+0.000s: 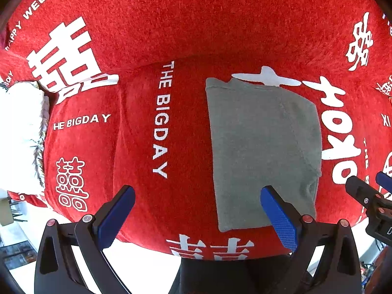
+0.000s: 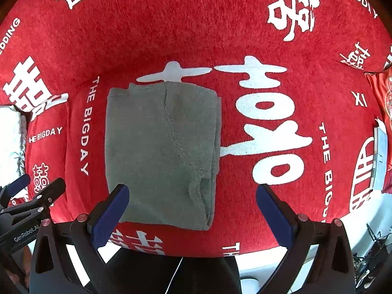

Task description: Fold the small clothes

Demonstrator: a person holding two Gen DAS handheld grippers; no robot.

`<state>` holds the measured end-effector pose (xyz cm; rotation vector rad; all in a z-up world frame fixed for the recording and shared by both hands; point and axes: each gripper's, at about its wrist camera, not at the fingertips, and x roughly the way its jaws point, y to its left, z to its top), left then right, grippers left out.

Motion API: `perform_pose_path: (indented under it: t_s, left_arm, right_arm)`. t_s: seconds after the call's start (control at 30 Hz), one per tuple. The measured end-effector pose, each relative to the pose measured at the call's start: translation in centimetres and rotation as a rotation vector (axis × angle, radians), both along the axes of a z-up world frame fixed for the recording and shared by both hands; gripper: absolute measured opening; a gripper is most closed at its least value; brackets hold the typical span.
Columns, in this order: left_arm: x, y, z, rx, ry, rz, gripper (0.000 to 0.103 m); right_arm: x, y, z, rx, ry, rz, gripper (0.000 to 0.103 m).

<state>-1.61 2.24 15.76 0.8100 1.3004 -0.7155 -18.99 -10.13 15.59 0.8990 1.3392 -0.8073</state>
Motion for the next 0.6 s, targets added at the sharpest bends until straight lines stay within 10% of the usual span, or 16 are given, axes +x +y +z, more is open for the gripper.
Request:
perform_pose_path:
  t_s: [0.6]
  left_arm:
    - [-0.33,-0.30,-0.39,0.004,0.026,-0.016,0.102]
  right_arm:
    - [0.31,-0.61,-0.53,0.014,-0.010,0.023,0.103]
